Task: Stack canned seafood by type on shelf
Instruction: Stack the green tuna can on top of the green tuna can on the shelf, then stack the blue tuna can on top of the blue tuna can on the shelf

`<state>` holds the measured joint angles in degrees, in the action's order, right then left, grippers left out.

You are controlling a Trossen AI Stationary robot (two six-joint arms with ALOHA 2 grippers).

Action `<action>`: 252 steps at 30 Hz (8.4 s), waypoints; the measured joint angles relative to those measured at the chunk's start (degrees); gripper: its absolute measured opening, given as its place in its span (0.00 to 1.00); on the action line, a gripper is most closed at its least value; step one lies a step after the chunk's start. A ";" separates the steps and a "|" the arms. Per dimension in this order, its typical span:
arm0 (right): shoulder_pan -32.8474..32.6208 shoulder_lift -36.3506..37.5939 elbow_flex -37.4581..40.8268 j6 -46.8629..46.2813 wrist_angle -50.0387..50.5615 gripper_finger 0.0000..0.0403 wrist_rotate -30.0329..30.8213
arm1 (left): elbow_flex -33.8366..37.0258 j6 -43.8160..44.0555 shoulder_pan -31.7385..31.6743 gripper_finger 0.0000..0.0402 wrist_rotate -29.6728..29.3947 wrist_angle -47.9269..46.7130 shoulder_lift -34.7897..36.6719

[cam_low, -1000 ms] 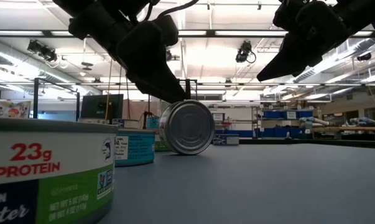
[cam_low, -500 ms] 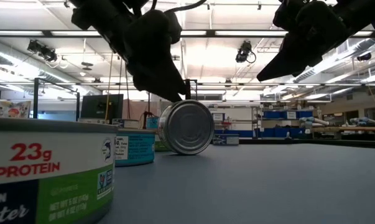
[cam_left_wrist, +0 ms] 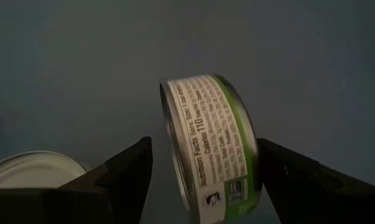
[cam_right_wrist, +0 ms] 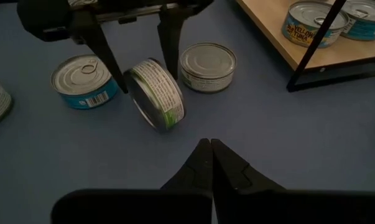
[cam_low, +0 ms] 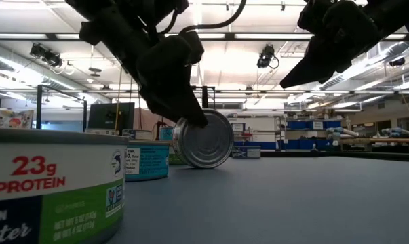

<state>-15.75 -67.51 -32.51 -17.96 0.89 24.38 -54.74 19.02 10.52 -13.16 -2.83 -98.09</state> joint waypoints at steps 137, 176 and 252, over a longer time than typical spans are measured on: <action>-0.79 0.00 0.02 -1.57 -1.25 0.01 -0.66 | 6.25 -27.42 -47.44 0.61 -36.51 -35.80 15.12; -0.96 0.00 0.02 -1.81 -0.72 0.03 -1.64 | 0.59 -23.37 -41.06 0.02 -25.25 -42.76 27.29; 10.69 -18.41 -0.02 11.29 -29.15 0.04 -10.78 | 39.30 -26.94 -13.03 0.01 3.90 43.71 34.07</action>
<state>-5.06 -85.92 -32.53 -6.67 -28.27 13.61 -15.44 -7.92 -2.50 -9.26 40.88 -64.03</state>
